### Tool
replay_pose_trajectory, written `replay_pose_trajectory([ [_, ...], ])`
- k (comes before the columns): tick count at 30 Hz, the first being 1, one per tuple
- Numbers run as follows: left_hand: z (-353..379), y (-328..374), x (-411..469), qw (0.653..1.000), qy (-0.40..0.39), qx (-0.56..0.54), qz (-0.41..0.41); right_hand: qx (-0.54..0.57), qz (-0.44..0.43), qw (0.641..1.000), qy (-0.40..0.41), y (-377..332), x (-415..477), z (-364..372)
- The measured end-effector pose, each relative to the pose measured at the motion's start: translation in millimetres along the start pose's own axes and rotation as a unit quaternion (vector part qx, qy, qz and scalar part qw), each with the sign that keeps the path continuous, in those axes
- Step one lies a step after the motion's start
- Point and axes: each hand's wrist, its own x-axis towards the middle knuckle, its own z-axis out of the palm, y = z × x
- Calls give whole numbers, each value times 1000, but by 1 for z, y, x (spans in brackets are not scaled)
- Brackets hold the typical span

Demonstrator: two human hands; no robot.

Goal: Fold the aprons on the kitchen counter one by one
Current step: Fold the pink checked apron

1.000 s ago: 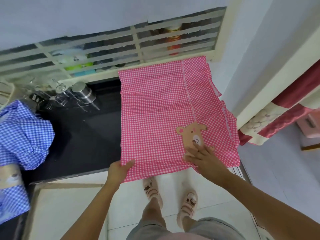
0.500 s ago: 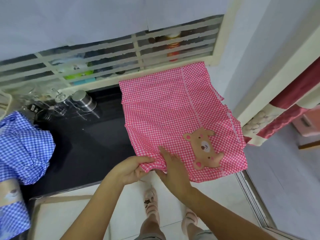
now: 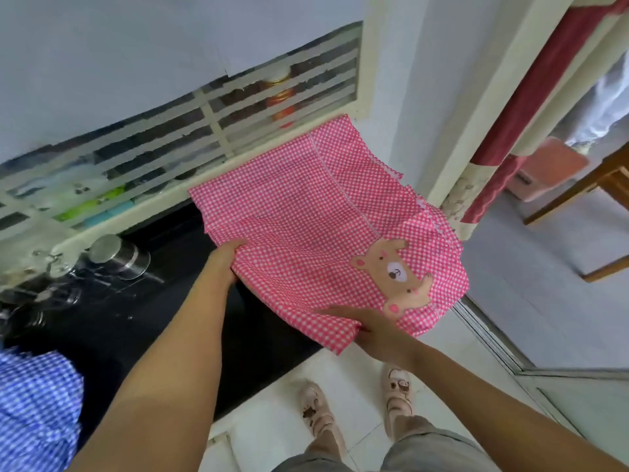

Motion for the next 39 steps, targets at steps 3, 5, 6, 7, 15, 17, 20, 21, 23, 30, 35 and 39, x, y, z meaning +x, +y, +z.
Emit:
replay_pose_trajectory([
  [3,-2,21,6,995,73,-22,61,102,99,988,60,1,2,-1],
  [5,-10,33,-1,988,108,-37,103,204,136,966,81,0,2,0],
  [6,-15,36,-7,984,119,-37,129,272,149,949,63,0,2,0],
  [7,-20,39,-12,977,134,-29,162,347,172,921,35,4,2,0],
  [15,29,85,-45,887,187,142,398,605,220,765,21,23,-2,-6],
  [17,77,94,-45,871,143,193,428,617,212,754,71,27,-12,-11],
  [20,143,82,-30,848,58,293,437,566,227,781,134,35,-30,-13],
  [21,163,72,-24,834,29,338,436,559,230,782,154,40,-37,-13],
  [23,192,50,-16,796,-9,407,447,561,252,766,185,55,-46,-9],
  [30,209,-3,36,685,-242,626,284,545,217,772,243,73,-65,-48],
  [35,197,-14,47,601,-205,708,309,238,311,902,180,62,-37,-95],
  [39,199,-9,59,604,-168,710,320,21,295,939,174,54,10,-101],
])
